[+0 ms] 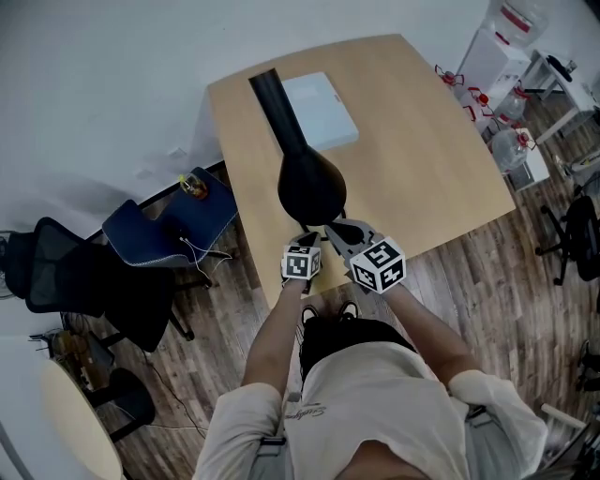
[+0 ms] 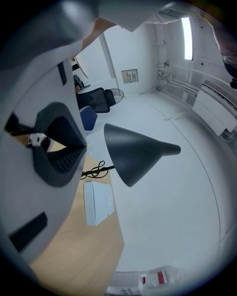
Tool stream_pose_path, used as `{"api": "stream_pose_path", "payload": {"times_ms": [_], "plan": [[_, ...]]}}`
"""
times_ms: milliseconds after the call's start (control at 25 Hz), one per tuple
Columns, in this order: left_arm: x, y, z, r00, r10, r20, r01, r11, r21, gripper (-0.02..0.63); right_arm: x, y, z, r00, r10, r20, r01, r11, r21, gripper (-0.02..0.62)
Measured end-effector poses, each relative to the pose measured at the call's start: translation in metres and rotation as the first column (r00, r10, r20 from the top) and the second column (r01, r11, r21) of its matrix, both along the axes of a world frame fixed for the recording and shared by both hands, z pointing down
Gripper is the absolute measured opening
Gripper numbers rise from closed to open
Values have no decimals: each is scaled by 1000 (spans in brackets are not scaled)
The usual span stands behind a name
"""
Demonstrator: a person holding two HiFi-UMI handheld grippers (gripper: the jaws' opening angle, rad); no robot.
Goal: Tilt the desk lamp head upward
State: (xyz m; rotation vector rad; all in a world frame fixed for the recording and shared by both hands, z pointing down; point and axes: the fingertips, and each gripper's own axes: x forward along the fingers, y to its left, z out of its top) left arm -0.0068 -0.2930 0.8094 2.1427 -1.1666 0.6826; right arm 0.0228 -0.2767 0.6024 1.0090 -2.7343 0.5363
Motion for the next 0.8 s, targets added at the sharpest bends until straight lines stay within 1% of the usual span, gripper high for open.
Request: {"api": "stream_pose_path", "payload": {"times_ms": [120,240,320,440,560,720,800], "plan": [[1,1,1,999,24,29,-25,999,22,15,-4,-4,-3,1000,23,15,-23,998,53,-5],[-1,2,1,1000,14,4,-14,1000,16,15,-10,-5,-12,999,36,31,-40,989,144,-5],[0,1,1,999,31,22,-32,999,21,15,-14,-6,-18,999,38,30,-43,980,193,-5],[0,0,6,995,68,79,-70,997,28,15,-14,-7,-27,997,51,53,-61,974,218,-5],[-1,1,5,995,69,75,-71,997,16,15,-14,-6,-31,997,55,56,-67,970,235,-5],[-1,-1,6,992,86,94,-90,995,38,15,-14,-5,-32,998,59,18,-62,961,270,-5],[-1,0,5,994,83,74,-86,996,27,15,-13,-3,-35,998,61,14,-63,959,277,-5]]}}
